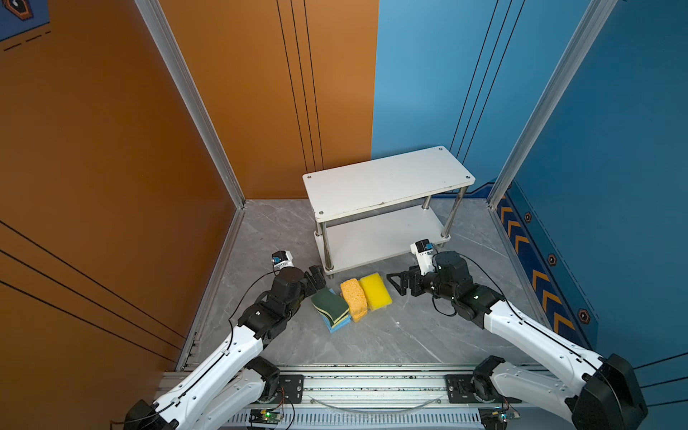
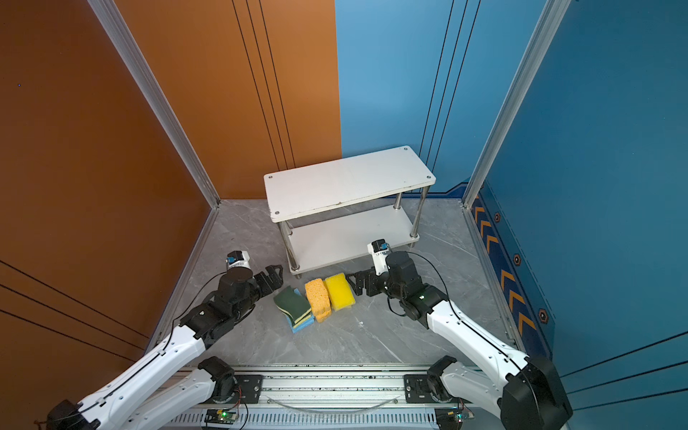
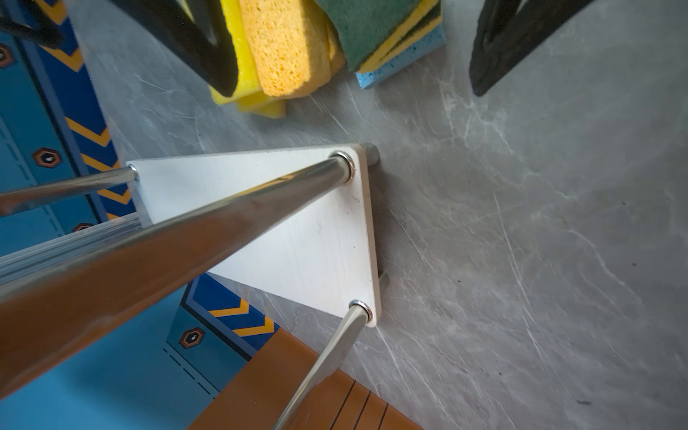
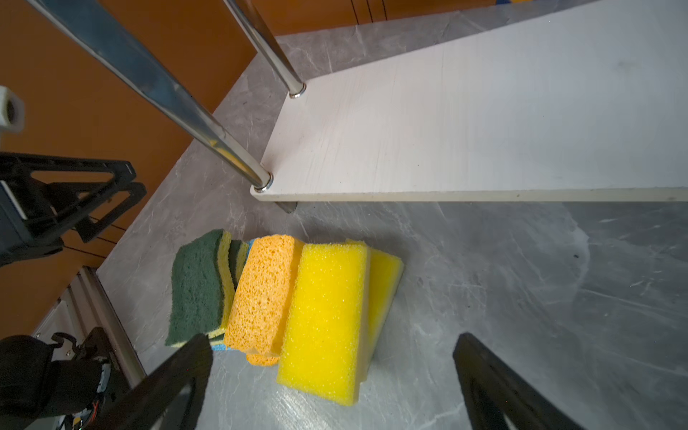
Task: Place and organize the cleaning sponges onto the shelf
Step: 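Move the left gripper toward the green sponges while the right gripper approaches the yellow sponges, then lower the right gripper onto the nearer yellow foam sponge and close it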
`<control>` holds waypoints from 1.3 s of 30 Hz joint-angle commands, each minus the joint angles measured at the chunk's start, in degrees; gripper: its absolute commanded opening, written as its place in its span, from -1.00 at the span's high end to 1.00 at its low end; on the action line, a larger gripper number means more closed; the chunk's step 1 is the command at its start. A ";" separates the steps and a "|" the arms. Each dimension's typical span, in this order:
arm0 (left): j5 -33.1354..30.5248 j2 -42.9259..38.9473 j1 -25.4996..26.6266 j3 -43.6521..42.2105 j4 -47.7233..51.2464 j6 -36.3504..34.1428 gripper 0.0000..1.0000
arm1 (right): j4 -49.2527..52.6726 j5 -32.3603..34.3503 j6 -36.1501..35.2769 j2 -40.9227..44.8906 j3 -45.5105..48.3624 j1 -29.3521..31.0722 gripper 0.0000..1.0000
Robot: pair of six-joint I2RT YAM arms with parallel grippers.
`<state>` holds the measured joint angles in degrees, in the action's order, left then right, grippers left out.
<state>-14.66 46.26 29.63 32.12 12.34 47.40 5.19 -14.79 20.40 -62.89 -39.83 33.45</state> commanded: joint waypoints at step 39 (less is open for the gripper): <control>2.39 -6.62 0.54 -5.02 6.82 8.33 -0.95 | 19.54 13.70 -4.93 -25.69 -17.69 13.12 -0.91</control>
<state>-13.34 39.51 30.65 27.86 20.25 55.81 22.24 -3.44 16.32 -87.57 -55.48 46.19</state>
